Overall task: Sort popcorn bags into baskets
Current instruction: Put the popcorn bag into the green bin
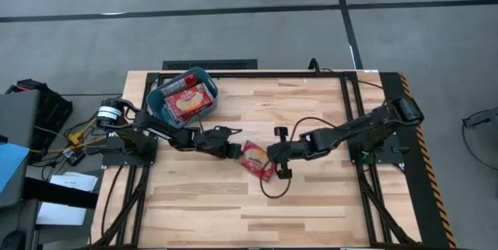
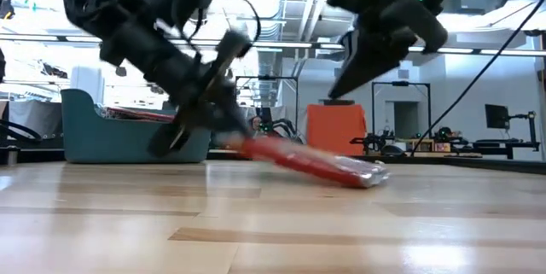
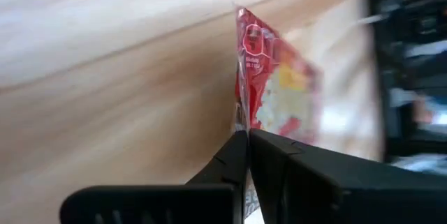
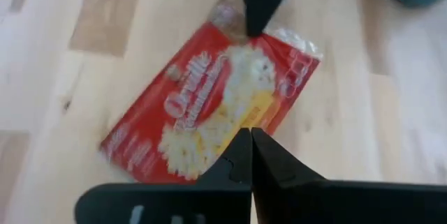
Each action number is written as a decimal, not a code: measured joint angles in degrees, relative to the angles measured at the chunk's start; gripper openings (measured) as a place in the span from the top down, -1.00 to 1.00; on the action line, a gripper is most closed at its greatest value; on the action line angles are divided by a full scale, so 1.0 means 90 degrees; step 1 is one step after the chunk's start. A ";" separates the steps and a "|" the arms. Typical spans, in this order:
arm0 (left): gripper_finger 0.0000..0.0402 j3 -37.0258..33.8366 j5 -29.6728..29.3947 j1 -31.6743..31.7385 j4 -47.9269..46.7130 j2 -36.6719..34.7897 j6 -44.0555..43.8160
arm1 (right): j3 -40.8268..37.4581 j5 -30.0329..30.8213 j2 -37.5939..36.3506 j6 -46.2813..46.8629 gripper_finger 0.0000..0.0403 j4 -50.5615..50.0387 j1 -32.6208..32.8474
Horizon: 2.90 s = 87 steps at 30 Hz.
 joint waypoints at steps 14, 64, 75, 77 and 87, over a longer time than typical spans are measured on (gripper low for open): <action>1.00 0.0847 -0.1188 0.0127 -0.1523 -0.1685 0.0819 | 0.0005 0.1190 -0.1566 0.0844 0.94 -0.1066 0.0128; 1.00 0.0872 -0.1806 0.3779 -0.4758 -0.5186 0.2393 | 0.0002 0.1239 -0.1568 0.0200 0.93 -0.1327 -0.0515; 1.00 0.0871 -0.1318 0.3777 -0.6087 -0.5219 0.1707 | 0.0002 0.1234 -0.1568 0.0200 0.86 -0.1327 -0.0515; 1.00 0.0871 -0.1274 0.3774 -0.6425 -0.5309 0.1576 | 0.0002 0.1236 -0.1568 0.0200 0.89 -0.1329 -0.0515; 1.00 0.0871 -0.1691 0.3774 -0.8392 -0.6064 0.1115 | 0.0002 0.1232 -0.1568 0.0201 0.85 -0.1323 -0.0594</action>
